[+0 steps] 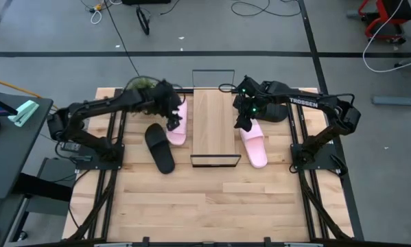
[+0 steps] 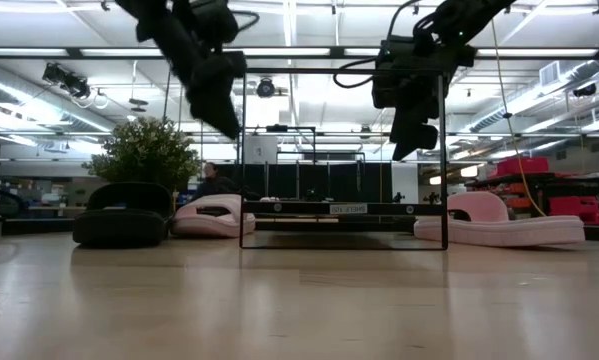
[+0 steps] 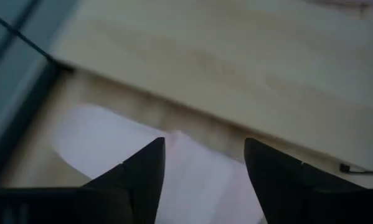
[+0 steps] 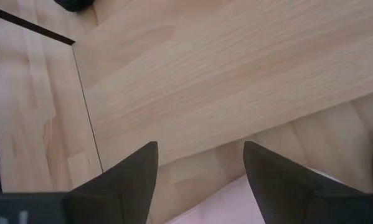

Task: Pick and place slides into the shelf
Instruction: Put the left pink slides on the shelf

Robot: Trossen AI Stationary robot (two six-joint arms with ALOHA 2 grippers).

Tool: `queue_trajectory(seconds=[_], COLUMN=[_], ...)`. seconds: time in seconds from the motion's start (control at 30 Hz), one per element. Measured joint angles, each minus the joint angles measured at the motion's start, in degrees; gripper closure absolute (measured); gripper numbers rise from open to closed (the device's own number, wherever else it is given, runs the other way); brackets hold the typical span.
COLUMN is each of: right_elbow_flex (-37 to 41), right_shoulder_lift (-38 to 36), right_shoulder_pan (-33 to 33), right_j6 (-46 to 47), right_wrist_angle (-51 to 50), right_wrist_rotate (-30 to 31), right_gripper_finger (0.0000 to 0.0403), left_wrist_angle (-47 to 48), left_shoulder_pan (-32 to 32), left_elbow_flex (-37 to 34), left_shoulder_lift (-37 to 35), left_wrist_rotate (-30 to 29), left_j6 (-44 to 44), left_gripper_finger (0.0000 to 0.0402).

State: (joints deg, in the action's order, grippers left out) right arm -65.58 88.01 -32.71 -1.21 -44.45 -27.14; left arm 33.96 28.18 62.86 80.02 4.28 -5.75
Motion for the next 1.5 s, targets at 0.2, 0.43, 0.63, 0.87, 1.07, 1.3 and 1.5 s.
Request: queue_trajectory(seconds=[0.2,0.43,0.63,0.87,1.07,1.3,1.5], right_elbow_flex=[0.0,0.0,0.0,0.0,0.0,0.0,0.0], right_shoulder_lift=[0.0,0.0,0.0,0.0,0.0,0.0,0.0], right_shoulder_pan=[0.0,0.0,0.0,0.0,0.0,0.0,0.0], right_j6=[1.2,1.8,2.4,2.6,2.7,3.1,3.2], right_wrist_angle=[0.0,0.0,0.0,0.0,0.0,0.0,0.0], right_wrist_rotate=[-0.4,-1.5,-2.0,-2.0,-2.9,-3.1,-3.1], right_gripper_finger=[0.0161,0.0161,0.0161,0.0161,0.0161,0.0161,0.0161], left_wrist_angle=[12.1,25.2,31.6,36.3,36.4,36.1,34.3], left_shoulder_pan=[4.4,6.8,8.1,8.0,8.0,8.3,9.6], left_elbow_flex=[11.0,22.4,27.3,27.7,27.7,27.7,27.7], left_shoulder_lift=[7.2,19.9,29.0,33.7,34.6,35.1,35.5], left_wrist_rotate=[5.4,7.9,10.1,10.2,10.2,10.6,12.5], left_j6=[-6.2,-11.6,-13.6,-21.0,-25.9,-29.8,-34.1], left_gripper_finger=[0.0172,0.0195,0.0202,0.0188,0.0182,0.0188,0.0191])
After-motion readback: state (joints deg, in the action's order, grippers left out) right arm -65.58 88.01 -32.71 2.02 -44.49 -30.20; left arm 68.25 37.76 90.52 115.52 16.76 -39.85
